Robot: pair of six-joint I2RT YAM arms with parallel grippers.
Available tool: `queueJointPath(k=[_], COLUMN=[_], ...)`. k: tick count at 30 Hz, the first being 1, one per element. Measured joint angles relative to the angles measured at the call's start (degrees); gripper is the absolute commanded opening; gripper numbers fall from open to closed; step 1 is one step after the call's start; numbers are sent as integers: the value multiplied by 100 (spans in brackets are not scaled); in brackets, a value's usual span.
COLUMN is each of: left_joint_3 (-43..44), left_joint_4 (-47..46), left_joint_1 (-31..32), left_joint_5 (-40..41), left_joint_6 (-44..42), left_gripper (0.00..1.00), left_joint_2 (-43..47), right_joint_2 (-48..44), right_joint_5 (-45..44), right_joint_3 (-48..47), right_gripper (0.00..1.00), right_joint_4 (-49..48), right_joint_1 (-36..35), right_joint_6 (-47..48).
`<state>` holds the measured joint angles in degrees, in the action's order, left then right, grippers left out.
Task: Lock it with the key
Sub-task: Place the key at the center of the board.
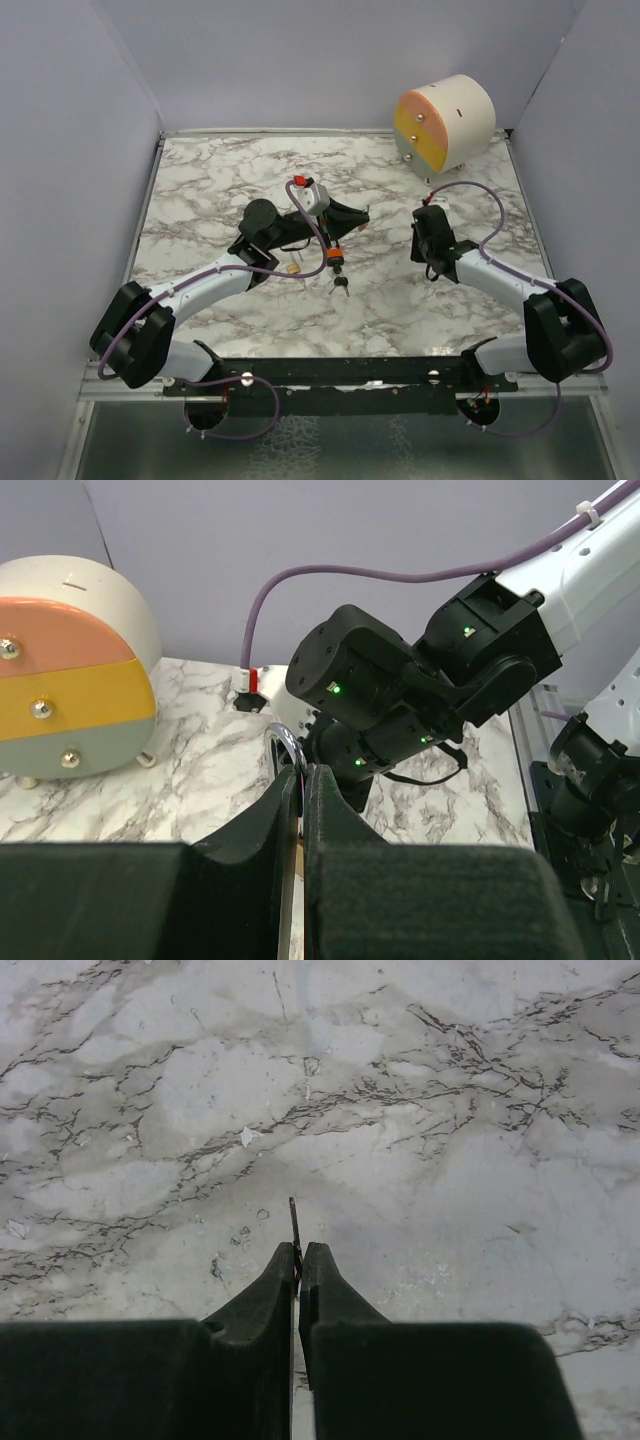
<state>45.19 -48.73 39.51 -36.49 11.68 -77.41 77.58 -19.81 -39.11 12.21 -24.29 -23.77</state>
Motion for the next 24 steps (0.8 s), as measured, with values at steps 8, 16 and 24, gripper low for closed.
queueJointPath(k=[8,16,24], left_joint_3=[0,0,0], left_joint_4=[-4,-4,-33], left_joint_1=[0,0,0], left_joint_5=[17,22,87], left_joint_6=[28,37,35], left_gripper=[0,0,0], left_joint_2=[-31,-105,-205], right_joint_2=[192,157,-1021], right_joint_5=[175,212,584], right_joint_3=[-87,-87,-44], right_gripper=[34,33,33], right_joint_4=[48,66,-374], right_joint_1=[0,0,2], right_joint_6=[11,11,356])
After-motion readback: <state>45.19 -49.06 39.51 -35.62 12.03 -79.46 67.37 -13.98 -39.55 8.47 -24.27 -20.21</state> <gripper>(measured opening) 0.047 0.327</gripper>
